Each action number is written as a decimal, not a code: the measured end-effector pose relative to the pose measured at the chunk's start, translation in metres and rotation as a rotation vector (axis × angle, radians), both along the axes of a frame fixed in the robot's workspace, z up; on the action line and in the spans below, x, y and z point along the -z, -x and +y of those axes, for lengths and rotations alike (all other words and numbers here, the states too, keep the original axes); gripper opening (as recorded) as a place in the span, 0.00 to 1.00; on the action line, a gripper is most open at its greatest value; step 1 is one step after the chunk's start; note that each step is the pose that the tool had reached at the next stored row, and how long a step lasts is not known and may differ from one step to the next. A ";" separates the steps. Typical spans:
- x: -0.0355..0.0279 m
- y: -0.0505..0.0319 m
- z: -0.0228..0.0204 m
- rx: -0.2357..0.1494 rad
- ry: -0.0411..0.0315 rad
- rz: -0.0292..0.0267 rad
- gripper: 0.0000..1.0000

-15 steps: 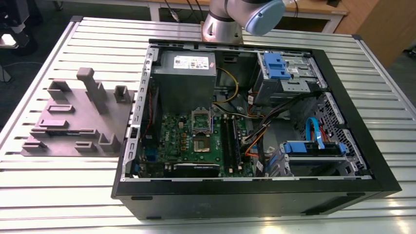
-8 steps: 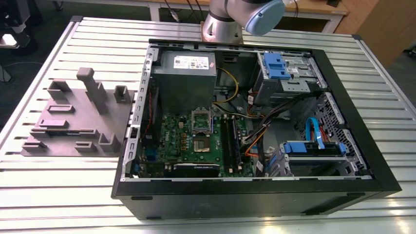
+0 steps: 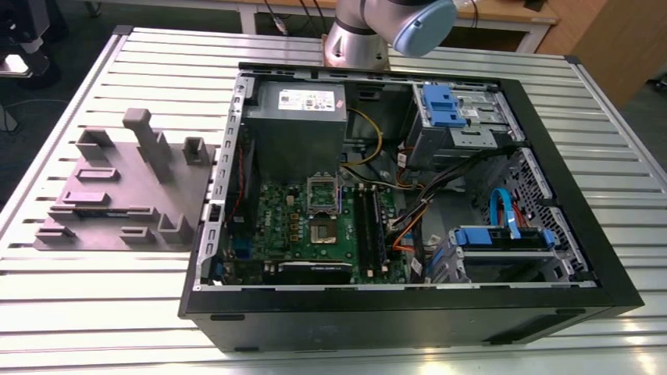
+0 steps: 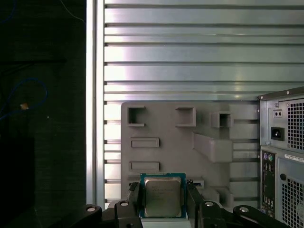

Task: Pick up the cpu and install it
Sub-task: 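Pick up the cpu and move it towards the insertion slot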

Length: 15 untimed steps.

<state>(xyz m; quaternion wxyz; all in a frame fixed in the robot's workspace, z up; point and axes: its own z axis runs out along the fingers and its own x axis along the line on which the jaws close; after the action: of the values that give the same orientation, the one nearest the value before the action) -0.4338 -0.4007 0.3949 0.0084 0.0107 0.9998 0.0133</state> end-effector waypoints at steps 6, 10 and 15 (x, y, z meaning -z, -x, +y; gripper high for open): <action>0.0000 -0.0009 0.0000 0.000 0.0000 0.0000 0.47; 0.0000 -0.0016 0.0000 0.000 0.0000 0.0000 0.47; 0.0001 -0.0025 0.0000 0.000 0.0000 0.0000 0.47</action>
<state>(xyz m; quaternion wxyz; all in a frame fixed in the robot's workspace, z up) -0.4313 -0.4007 0.3948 0.0085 0.0107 0.9998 0.0133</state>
